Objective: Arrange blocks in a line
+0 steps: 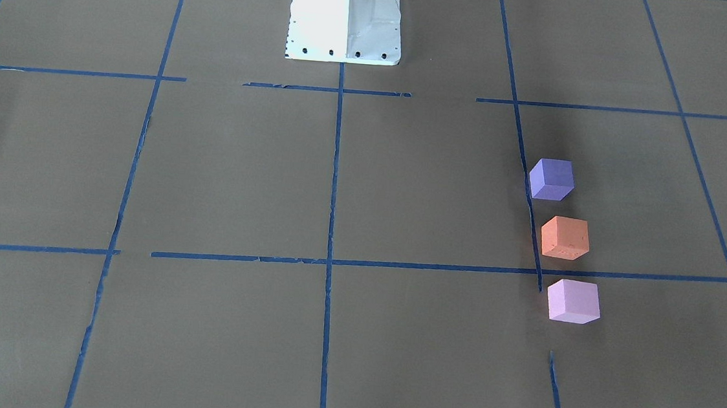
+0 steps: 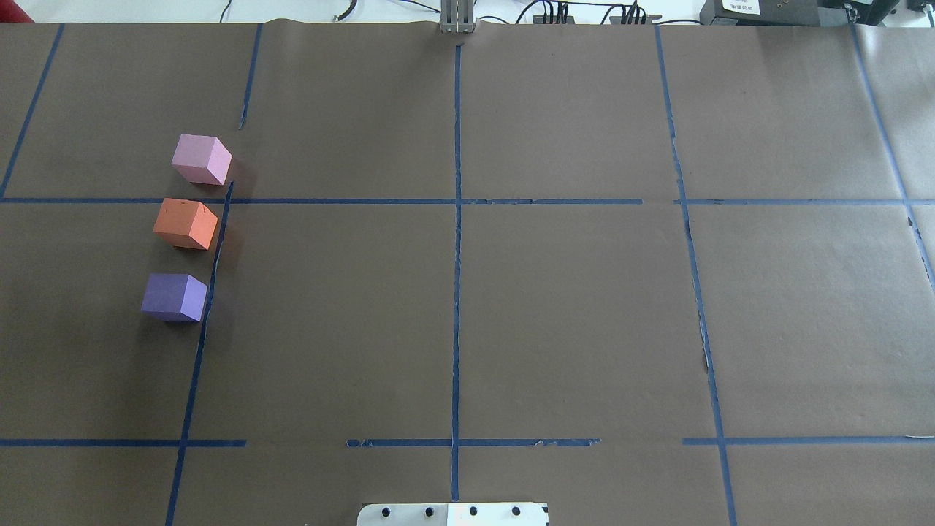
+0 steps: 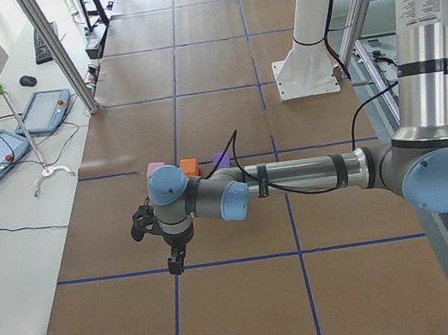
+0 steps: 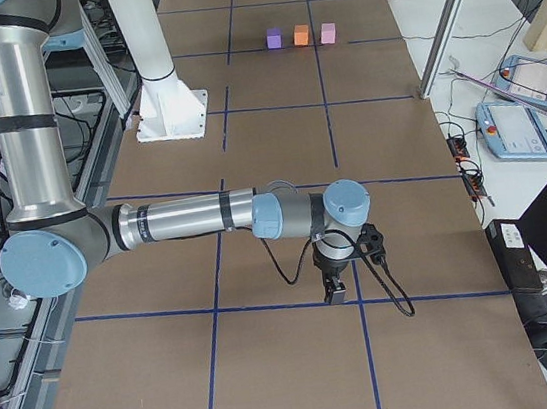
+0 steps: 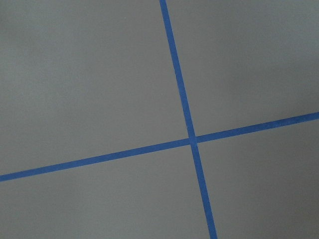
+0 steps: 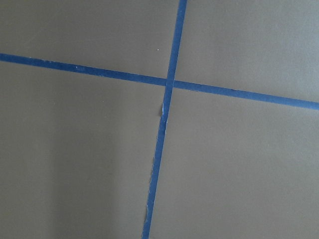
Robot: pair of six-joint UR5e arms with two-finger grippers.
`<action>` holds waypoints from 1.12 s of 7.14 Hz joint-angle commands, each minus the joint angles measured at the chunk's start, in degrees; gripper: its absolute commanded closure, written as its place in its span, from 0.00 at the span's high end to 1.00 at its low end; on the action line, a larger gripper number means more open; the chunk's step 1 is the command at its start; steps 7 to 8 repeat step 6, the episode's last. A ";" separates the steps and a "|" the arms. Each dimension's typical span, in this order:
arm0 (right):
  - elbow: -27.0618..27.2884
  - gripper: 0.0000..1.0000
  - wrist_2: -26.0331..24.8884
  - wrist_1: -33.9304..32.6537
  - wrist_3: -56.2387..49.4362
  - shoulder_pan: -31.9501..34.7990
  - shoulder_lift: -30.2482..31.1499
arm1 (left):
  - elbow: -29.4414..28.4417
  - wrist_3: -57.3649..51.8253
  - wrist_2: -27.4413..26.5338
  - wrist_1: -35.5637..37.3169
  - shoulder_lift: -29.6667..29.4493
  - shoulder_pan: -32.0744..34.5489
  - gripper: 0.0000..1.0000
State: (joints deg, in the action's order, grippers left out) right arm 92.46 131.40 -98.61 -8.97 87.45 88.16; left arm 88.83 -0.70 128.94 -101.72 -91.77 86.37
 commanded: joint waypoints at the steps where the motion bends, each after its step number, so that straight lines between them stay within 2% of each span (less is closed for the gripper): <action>1: 0.00 1.00 0.00 0.00 0.00 0.00 0.00 | -0.15 0.26 1.39 0.12 -0.78 -0.06 1.00; 8: 0.00 1.00 0.00 0.00 -0.08 0.00 0.00 | 0.73 -0.35 1.49 -0.85 -0.96 -0.06 1.00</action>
